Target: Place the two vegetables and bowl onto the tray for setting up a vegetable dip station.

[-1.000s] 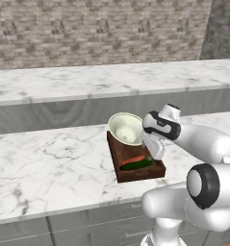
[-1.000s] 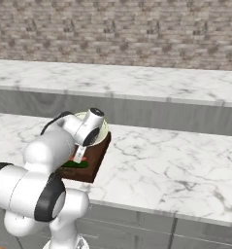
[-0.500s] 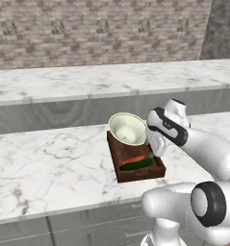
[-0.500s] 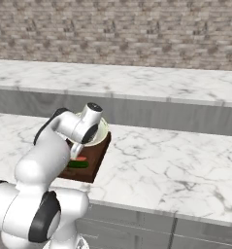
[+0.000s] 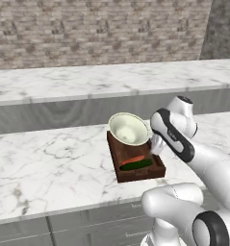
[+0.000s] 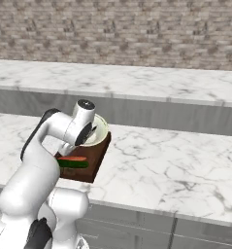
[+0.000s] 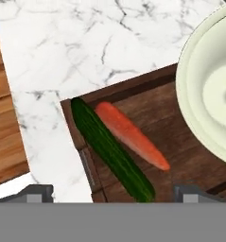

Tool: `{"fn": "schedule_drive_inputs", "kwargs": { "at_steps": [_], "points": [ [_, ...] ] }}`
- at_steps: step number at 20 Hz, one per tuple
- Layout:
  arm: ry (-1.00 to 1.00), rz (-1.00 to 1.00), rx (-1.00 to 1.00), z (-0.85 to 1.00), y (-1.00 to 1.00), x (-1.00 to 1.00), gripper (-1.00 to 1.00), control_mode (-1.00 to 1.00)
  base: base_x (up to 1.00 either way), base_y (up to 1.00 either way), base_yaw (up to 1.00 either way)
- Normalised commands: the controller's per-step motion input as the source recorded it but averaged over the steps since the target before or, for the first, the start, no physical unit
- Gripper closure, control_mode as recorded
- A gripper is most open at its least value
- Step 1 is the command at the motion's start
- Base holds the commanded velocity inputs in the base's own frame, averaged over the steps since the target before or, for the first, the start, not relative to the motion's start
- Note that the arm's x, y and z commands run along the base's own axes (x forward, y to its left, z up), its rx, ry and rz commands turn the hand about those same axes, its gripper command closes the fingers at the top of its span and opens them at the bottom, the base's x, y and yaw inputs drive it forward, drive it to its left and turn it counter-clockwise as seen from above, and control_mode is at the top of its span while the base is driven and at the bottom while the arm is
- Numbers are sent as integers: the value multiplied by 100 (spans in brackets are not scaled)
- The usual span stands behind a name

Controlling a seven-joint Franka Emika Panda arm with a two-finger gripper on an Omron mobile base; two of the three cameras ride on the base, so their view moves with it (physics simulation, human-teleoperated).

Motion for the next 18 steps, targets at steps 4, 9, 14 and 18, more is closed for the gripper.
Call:
{"fn": "schedule_drive_inputs", "kwargs": {
  "at_steps": [4,9,14,18],
  "points": [
    [0,-40,-3,24,2,-26,-100,-100,0,0,0],
    [-3,-49,-4,18,2,-28,-100,-100,0,0,0],
    [0,-47,-1,20,4,-29,-100,-100,0,0,0],
    [8,-33,0,26,0,-35,-100,-100,0,0,0]
  ]
}}
